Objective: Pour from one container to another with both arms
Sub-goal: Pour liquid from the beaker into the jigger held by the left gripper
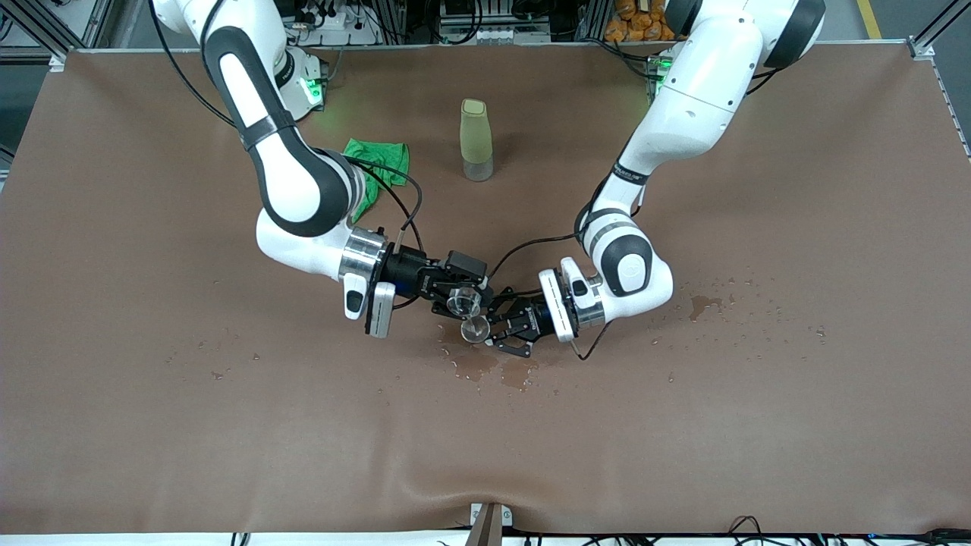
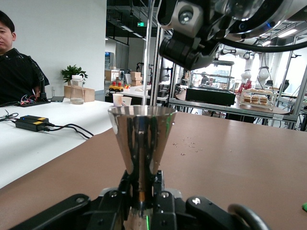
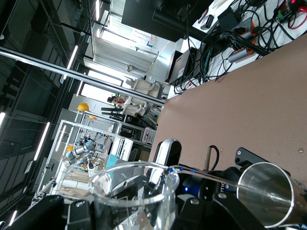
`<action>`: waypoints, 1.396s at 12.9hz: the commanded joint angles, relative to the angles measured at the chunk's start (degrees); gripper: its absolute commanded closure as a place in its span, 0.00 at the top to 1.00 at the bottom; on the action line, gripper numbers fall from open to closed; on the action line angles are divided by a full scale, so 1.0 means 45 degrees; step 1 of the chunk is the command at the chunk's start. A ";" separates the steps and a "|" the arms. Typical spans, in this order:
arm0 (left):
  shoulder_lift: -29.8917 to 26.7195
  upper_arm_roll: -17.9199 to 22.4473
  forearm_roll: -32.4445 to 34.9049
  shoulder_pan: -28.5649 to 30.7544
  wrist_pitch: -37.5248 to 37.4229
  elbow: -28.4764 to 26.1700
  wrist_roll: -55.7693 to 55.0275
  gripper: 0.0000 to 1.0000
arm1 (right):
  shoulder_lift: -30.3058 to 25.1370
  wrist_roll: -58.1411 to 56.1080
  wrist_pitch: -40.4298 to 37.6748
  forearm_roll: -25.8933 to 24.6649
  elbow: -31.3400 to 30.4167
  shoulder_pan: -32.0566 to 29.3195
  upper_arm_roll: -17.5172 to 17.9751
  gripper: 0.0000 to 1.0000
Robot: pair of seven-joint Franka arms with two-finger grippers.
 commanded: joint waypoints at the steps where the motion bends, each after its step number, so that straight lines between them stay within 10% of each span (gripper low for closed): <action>1: 0.0233 0.0032 -0.0441 -0.0113 0.0090 0.0331 0.0235 0.00 | 0.0103 0.0198 0.0091 0.0318 0.0258 0.0176 -0.0099 0.00; 18: 0.0253 0.0032 -0.0461 -0.0093 0.0090 0.0331 0.0235 0.00 | 0.0083 0.1445 0.0091 0.0318 0.0257 0.0234 -0.0099 0.00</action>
